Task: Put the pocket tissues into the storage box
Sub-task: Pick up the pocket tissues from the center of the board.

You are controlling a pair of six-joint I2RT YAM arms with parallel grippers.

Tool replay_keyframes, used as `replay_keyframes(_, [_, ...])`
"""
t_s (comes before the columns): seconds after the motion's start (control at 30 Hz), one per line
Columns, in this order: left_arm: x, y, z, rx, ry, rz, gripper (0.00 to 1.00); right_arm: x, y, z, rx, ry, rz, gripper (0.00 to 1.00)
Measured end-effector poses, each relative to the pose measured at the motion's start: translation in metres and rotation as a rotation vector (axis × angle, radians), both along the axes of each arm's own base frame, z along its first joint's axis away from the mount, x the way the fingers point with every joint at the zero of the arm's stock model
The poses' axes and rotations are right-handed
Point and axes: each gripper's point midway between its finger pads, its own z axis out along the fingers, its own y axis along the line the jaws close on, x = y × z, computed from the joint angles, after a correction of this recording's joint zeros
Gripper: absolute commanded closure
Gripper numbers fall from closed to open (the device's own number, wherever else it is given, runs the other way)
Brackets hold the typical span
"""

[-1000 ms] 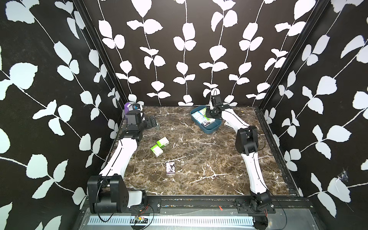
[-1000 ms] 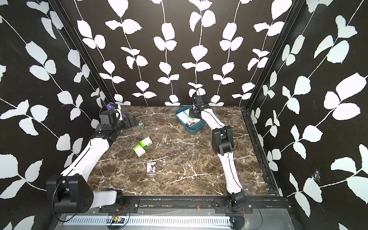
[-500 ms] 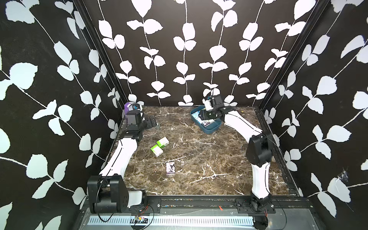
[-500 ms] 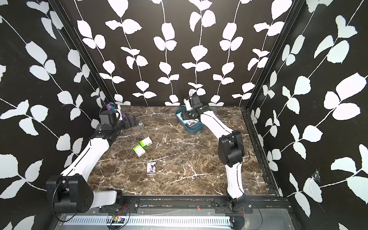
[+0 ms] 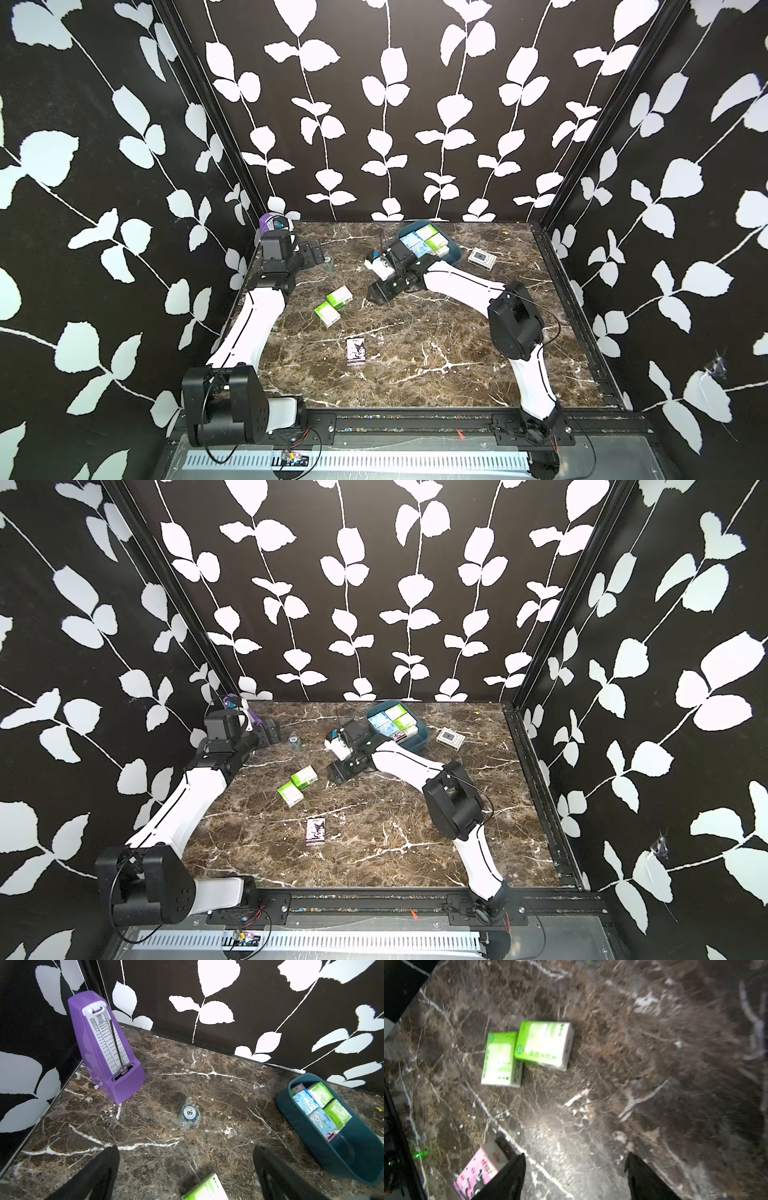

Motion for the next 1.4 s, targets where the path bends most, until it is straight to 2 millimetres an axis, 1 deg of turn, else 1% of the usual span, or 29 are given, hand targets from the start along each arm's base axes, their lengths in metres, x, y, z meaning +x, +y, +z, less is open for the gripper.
replay_keyframes(0.07, [0.0, 0.0, 0.0, -0.001, 0.0, 0.0, 0.01, -0.028, 0.002, -0.006, -0.034, 0.03, 0.032, 0.17])
replay_keyframes(0.17, [0.001, -0.001, -0.001, -0.011, 0.003, -0.003, 0.01, -0.07, 0.0, -0.015, -0.085, 0.08, 0.076, 0.16])
replay_keyframes(0.23, [0.005, -0.003, 0.0, -0.019, 0.004, -0.008, 0.01, -0.088, 0.001, -0.02, -0.103, 0.111, 0.097, 0.16])
replay_keyframes(0.27, [0.007, -0.004, 0.001, -0.025, 0.003, -0.012, 0.01, -0.093, 0.002, -0.021, -0.109, 0.12, 0.103, 0.16])
replay_keyframes(0.43, [0.012, -0.007, 0.003, -0.044, 0.002, -0.023, 0.01, -0.101, 0.003, -0.026, -0.143, 0.148, 0.111, 0.14])
replay_keyframes(0.57, [0.012, -0.008, 0.003, -0.049, 0.001, -0.025, 0.01, -0.104, 0.01, -0.035, -0.176, 0.161, 0.141, 0.13])
replay_keyframes(0.77, [0.012, -0.006, 0.001, -0.05, 0.004, -0.021, 0.01, -0.116, 0.025, -0.048, -0.228, 0.164, 0.238, 0.13])
replay_keyframes(0.87, [0.012, -0.006, 0.0, -0.048, 0.005, -0.021, 0.01, -0.121, 0.03, -0.05, -0.237, 0.166, 0.28, 0.13])
replay_keyframes(1.07, [0.012, -0.005, 0.0, -0.028, 0.004, -0.024, 0.01, -0.124, 0.04, -0.051, -0.238, 0.149, 0.35, 0.13])
replay_keyframes(1.2, [0.011, -0.004, 0.001, -0.017, 0.002, -0.024, 0.01, -0.126, 0.044, -0.058, -0.248, 0.14, 0.388, 0.14])
replay_keyframes(1.3, [0.011, -0.003, 0.001, -0.009, 0.001, -0.023, 0.01, -0.128, 0.044, -0.068, -0.261, 0.145, 0.41, 0.18])
replay_keyframes(1.4, [0.01, -0.003, 0.002, -0.002, 0.001, -0.023, 0.01, -0.128, 0.045, -0.066, -0.259, 0.14, 0.424, 0.27])
